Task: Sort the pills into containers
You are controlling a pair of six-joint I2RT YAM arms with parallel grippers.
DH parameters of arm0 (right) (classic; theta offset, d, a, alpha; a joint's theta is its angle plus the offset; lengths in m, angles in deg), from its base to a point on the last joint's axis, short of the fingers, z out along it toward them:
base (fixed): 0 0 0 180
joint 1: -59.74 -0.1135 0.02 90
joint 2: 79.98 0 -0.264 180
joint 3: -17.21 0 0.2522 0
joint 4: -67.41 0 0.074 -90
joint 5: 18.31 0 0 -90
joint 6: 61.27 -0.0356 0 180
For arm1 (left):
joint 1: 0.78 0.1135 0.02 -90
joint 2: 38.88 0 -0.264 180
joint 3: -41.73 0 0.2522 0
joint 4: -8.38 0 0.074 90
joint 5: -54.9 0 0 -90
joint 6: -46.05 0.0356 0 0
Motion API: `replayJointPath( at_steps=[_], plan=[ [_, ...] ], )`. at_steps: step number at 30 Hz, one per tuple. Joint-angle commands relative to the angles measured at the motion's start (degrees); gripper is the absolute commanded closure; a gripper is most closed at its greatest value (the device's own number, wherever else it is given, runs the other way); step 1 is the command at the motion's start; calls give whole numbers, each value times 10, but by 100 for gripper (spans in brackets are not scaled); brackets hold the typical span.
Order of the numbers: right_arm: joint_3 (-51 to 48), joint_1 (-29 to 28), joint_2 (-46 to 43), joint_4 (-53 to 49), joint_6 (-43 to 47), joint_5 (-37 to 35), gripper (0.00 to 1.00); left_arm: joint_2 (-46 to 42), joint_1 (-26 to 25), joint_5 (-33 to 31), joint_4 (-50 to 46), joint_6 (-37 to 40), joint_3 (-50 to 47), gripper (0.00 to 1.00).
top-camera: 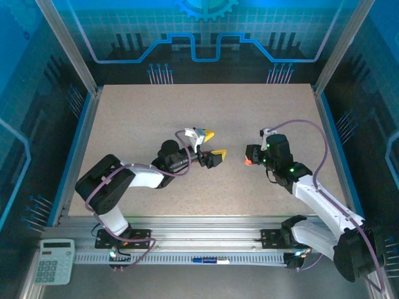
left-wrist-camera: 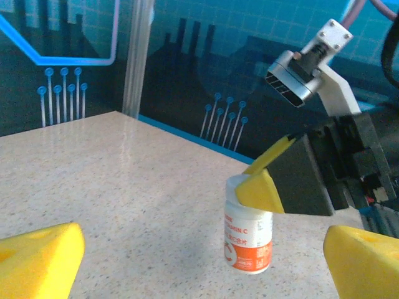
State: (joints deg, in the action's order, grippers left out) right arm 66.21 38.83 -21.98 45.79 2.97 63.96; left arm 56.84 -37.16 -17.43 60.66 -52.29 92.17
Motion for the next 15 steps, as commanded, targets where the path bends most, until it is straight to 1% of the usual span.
replayJointPath(
  at_steps=[1,7,10,15],
  plan=[
    [-28,7,-14,59,-17,-23,80,-37,2,-50,-98,37,10,1],
    [-66,7,-14,85,-21,-29,80,-73,3,-100,-229,63,36,1],
    [-77,6,-15,94,-22,-33,80,-83,2,-115,-289,72,54,1],
    [-92,-4,-9,111,-19,-49,78,-88,3,-120,-316,79,62,1]
  ],
)
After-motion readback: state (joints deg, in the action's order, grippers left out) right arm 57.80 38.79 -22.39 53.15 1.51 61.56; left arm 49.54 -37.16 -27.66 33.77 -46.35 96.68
